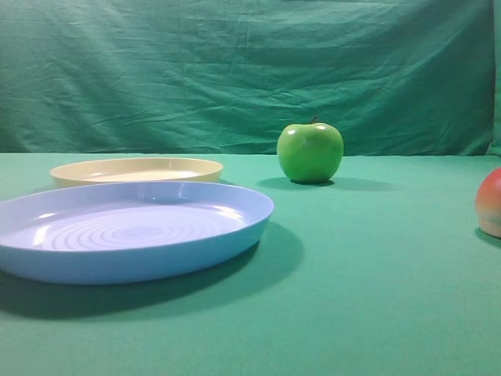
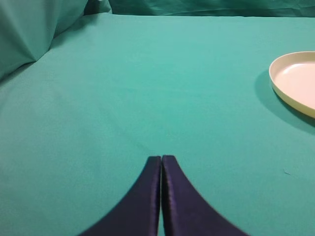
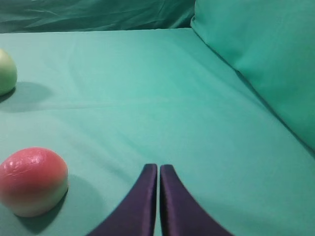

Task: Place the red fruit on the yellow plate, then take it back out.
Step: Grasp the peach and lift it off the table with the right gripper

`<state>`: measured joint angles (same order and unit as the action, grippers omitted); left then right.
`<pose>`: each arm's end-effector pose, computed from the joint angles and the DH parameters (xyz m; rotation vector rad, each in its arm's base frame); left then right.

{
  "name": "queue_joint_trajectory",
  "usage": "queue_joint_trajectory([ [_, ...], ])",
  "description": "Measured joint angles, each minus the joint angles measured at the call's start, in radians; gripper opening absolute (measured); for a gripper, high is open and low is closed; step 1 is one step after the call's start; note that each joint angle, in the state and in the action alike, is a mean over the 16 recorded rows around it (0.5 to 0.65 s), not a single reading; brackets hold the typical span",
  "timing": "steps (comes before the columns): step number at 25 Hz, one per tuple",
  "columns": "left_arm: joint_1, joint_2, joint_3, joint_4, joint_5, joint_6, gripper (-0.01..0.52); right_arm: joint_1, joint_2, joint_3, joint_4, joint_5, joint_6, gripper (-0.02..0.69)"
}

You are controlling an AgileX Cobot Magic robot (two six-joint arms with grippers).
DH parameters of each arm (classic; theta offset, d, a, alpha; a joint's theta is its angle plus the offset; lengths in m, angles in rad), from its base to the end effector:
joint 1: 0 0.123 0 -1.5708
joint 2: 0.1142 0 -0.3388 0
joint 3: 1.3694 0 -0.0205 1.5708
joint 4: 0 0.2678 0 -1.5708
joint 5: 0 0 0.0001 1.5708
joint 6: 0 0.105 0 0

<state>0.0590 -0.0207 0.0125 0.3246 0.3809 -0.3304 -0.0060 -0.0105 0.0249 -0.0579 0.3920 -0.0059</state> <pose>0.0271 0.0141 0.1729 -0.1628 1.8310 0.1312 0.0283 -0.0025 0.1650 -0.0354 1.8895 -0.0656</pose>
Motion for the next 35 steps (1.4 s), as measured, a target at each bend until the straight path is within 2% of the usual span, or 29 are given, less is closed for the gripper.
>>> queue_joint_trajectory([
  [10, 0.0, 0.0, 0.0, 0.0, 0.0, 0.0, 0.0, 0.008, 0.019, -0.023, 0.0, -0.007, 0.0, 0.0],
  [18, 0.0, 0.0, 0.0, 0.0, 0.0, 0.0, 0.0, 0.073, 0.163, -0.2, 0.0, 0.055, -0.003, 0.0],
  [22, 0.0, 0.0, 0.0, 0.0, 0.0, 0.0, 0.0, 0.121, 0.285, -0.351, 0.004, 0.18, -0.019, 0.0],
  [28, 0.0, 0.0, 0.0, 0.0, 0.0, 0.0, 0.0, 0.177, 0.471, -0.575, 0.029, 0.474, -0.051, 0.0],
  [35, 0.0, 0.0, 0.0, 0.0, 0.0, 0.0, 0.0, 0.211, 0.628, -0.724, 0.082, 0.766, -0.087, 0.0],
])
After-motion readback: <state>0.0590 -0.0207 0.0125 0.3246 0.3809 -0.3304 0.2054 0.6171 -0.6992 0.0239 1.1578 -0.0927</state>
